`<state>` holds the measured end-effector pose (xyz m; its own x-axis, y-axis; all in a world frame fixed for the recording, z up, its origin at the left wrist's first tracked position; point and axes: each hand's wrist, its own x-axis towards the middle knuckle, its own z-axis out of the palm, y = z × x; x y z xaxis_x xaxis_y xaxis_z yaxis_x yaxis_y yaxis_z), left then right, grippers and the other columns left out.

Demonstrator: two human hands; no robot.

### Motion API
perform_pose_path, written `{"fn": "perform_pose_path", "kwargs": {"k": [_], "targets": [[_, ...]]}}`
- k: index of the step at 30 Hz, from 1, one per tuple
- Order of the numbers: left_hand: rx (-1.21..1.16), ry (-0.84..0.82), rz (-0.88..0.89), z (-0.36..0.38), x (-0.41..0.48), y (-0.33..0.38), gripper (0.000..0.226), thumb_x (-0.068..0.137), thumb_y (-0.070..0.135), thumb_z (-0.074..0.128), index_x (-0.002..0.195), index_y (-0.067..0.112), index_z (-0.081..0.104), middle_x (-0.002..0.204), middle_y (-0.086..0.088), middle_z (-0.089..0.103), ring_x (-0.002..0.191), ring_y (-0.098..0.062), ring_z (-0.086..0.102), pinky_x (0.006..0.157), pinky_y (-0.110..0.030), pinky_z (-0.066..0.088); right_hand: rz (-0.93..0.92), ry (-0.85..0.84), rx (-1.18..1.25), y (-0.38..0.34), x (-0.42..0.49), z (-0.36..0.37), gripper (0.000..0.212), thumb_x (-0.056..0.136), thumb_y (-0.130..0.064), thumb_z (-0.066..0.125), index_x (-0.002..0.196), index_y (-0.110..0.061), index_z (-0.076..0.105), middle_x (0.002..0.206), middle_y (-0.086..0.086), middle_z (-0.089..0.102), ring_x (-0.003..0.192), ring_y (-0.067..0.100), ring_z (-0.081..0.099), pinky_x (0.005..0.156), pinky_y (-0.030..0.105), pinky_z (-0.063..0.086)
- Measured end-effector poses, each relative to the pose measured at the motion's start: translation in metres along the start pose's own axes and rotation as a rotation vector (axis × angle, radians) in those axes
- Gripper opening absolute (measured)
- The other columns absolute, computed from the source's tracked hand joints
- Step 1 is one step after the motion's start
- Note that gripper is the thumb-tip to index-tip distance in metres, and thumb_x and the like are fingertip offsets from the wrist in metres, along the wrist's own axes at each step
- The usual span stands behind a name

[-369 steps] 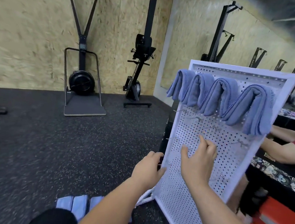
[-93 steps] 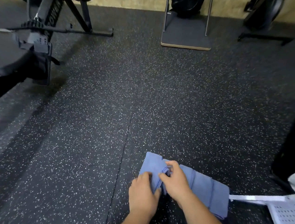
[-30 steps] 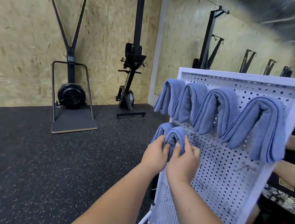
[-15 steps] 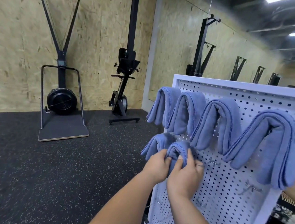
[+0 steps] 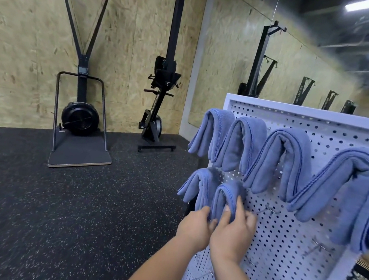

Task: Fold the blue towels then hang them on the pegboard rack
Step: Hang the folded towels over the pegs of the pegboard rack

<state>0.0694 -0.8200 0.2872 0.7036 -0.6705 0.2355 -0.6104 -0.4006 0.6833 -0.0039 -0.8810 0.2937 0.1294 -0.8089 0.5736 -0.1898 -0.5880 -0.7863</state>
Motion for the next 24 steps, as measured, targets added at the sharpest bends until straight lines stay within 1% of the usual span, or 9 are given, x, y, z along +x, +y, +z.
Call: {"fn": "perform_pose_path", "kwargs": {"k": [2,4,7,10,12,14,17,22,24], "targets": [[0.049,-0.034,0.012,-0.001,-0.005,-0.005,0.023,0.098,0.046,0.051,0.092,0.024,0.047,0.095,-0.001,0.069,0.087,-0.031,0.063,0.070,-0.040,0.047,0.031,-0.013,-0.018,-0.001,-0.005,-0.003,0.046,0.102,-0.026,0.065,0.148,-0.022,0.061,0.117,-0.001,0.048,0.106,0.031,0.058,0.084,0.038,0.050],[0.074,-0.050,0.015,-0.004,-0.013,-0.010,0.018,0.098,0.045,0.051,0.101,0.027,0.053,0.102,0.001,0.072,0.094,-0.029,0.066,0.073,-0.038,0.049,0.039,-0.037,-0.023,-0.004,-0.009,-0.008,0.048,0.101,-0.030,0.064,0.149,-0.022,0.060,0.114,-0.007,0.042,0.108,0.032,0.058,0.083,0.040,0.052],[0.091,-0.068,-0.022,-0.006,-0.029,-0.025,0.026,0.100,0.046,0.055,0.121,0.030,0.058,0.107,0.005,0.073,0.099,-0.023,0.067,0.081,-0.037,0.055,0.059,-0.076,-0.039,-0.009,-0.016,-0.015,0.051,0.101,-0.034,0.064,0.151,-0.023,0.057,0.118,-0.003,0.045,0.115,0.032,0.054,0.084,0.043,0.054],[0.113,-0.078,-0.057,-0.010,-0.050,-0.041,0.030,0.099,0.053,0.054,0.121,0.033,0.058,0.105,0.007,0.073,0.096,-0.022,0.068,0.085,-0.040,0.057,0.081,-0.121,-0.071,-0.014,-0.027,-0.026,0.054,0.102,-0.039,0.062,0.154,-0.027,0.052,0.128,0.003,0.048,0.122,0.029,0.051,0.082,0.043,0.054],[0.150,-0.074,-0.066,-0.015,-0.068,-0.049,0.030,0.099,0.052,0.054,0.121,0.032,0.059,0.109,0.006,0.073,0.099,-0.023,0.068,0.087,-0.041,0.057,0.070,-0.149,-0.081,-0.015,-0.037,-0.033,0.055,0.102,-0.038,0.061,0.155,-0.028,0.050,0.128,0.003,0.048,0.120,0.028,0.050,0.081,0.044,0.055],[0.171,-0.060,-0.077,-0.022,-0.087,-0.059,0.028,0.099,0.050,0.055,0.120,0.032,0.059,0.112,0.005,0.072,0.101,-0.025,0.067,0.088,-0.040,0.057,0.057,-0.184,-0.093,-0.015,-0.051,-0.040,0.055,0.103,-0.034,0.062,0.156,-0.027,0.049,0.129,0.004,0.047,0.118,0.028,0.051,0.079,0.041,0.051],[0.213,-0.057,-0.106,-0.033,-0.120,-0.081,0.029,0.100,0.049,0.056,0.122,0.031,0.060,0.114,0.004,0.072,0.103,-0.026,0.067,0.087,-0.040,0.057,0.061,-0.262,-0.131,-0.011,-0.078,-0.046,0.053,0.104,-0.032,0.061,0.155,-0.025,0.049,0.135,0.007,0.047,0.123,0.030,0.046,0.080,0.038,0.044],[0.236,-0.075,-0.192,-0.046,-0.177,-0.126,0.033,0.103,0.050,0.054,0.127,0.029,0.057,0.115,0.003,0.072,0.104,-0.027,0.067,0.086,-0.040,0.057,0.110,-0.404,-0.164,0.003,-0.129,-0.047,0.051,0.105,-0.039,0.057,0.154,-0.027,0.049,0.140,0.008,0.045,0.129,0.033,0.047,0.084,0.043,0.049],[0.230,-0.077,-0.230,-0.049,-0.198,-0.143,0.032,0.103,0.050,0.054,0.127,0.028,0.057,0.114,0.004,0.072,0.104,-0.026,0.067,0.087,-0.040,0.057,0.129,-0.463,-0.181,0.008,-0.150,-0.044,0.053,0.105,-0.040,0.058,0.155,-0.025,0.049,0.140,0.009,0.046,0.128,0.033,0.048,0.085,0.041,0.048]]}}
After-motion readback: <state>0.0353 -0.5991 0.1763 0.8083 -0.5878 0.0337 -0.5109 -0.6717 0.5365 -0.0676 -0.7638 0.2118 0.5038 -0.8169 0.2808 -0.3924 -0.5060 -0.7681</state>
